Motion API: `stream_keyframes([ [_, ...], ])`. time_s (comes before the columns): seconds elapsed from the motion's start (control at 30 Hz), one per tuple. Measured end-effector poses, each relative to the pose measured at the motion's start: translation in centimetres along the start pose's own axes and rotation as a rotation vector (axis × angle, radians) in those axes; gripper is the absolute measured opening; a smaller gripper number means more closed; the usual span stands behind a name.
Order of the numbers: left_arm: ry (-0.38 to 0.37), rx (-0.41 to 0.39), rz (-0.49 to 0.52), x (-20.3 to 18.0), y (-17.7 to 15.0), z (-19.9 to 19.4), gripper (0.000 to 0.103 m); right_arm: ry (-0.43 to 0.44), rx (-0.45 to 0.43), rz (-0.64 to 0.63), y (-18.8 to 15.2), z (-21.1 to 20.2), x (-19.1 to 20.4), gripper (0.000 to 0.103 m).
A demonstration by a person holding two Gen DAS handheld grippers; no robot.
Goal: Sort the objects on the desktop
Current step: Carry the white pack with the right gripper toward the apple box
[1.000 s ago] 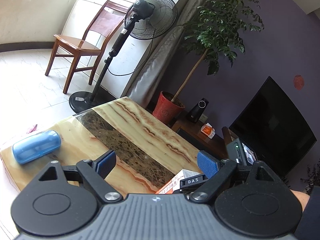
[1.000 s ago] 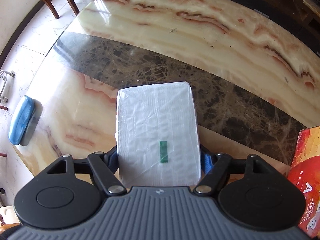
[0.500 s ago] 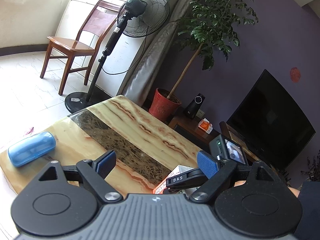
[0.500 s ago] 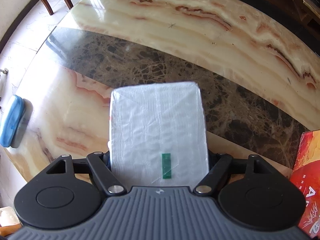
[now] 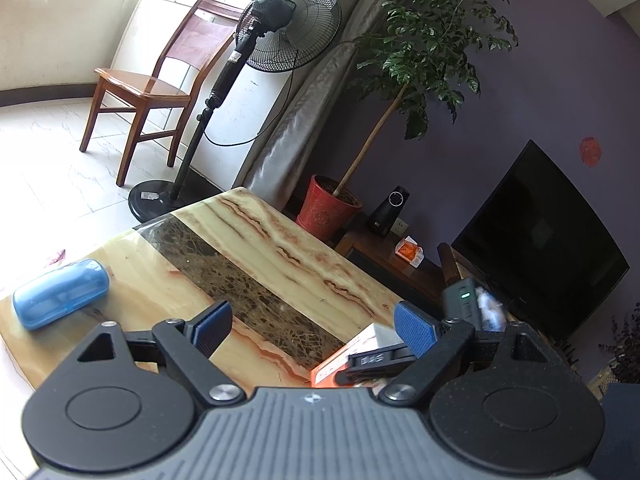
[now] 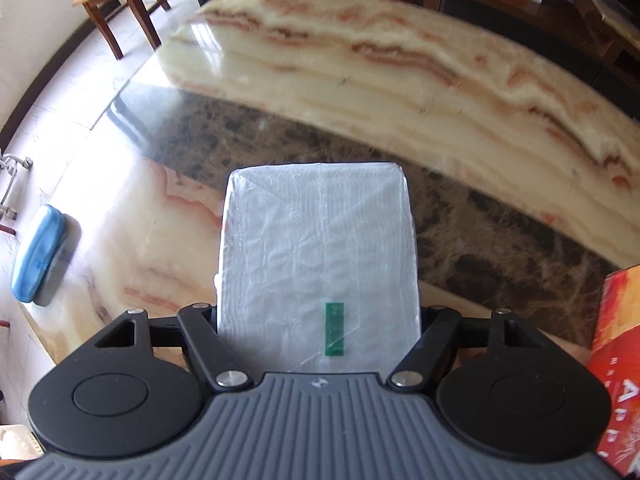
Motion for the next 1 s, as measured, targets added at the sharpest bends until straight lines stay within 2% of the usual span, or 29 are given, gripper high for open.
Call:
stream_keyframes([
  [0.1,-0.003,0.001,0.005,-0.2,-0.1,0.1,0.088,-0.007,-0.072,-0.039,0.9,-3.5,-0.5,0.075],
  [0.33,-0.013,0.011,0.006,-0.4,-0.2,0.1,0.089,-0.104,-0.262,-0.132,2.3,-15.9,-3.9,0.075],
  [0.47,-0.015,0.013,-0.001,-0.3,-0.2,0.0,0.089,-0.118,-0.364,-0.151,0.7,-22.9,-5.9,0.075],
  [0.63,-0.015,0.023,0.017,-0.7,-0.3,0.1,0.089,-0.105,-0.535,-0.192,-3.6,-31.0,-8.1,0.075],
  [0.73,-0.025,0.036,0.028,-1.4,-0.5,0.4,0.089,-0.067,-0.622,-0.144,-6.3,-34.2,-10.2,0.075],
  [0.9,-0.051,0.065,0.076,-3.9,-1.5,1.3,0.089,-0.068,-0.652,-0.081,-8.5,-36.3,-13.6,0.075],
  [1.0,-0.074,0.082,0.139,-6.4,-2.6,1.9,0.089,-0.077,-0.671,-0.023,-9.6,-37.5,-16.1,0.075],
])
Point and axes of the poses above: each gripper's, at about its wrist camera, not at the fingertips, and z roughly the way its jaws point, x to its left, y to its top, the point moved 4 cm from there along z, roughly the way its jaws point, and after that the axes turned 1 degree about x, right-handed, at the moved point
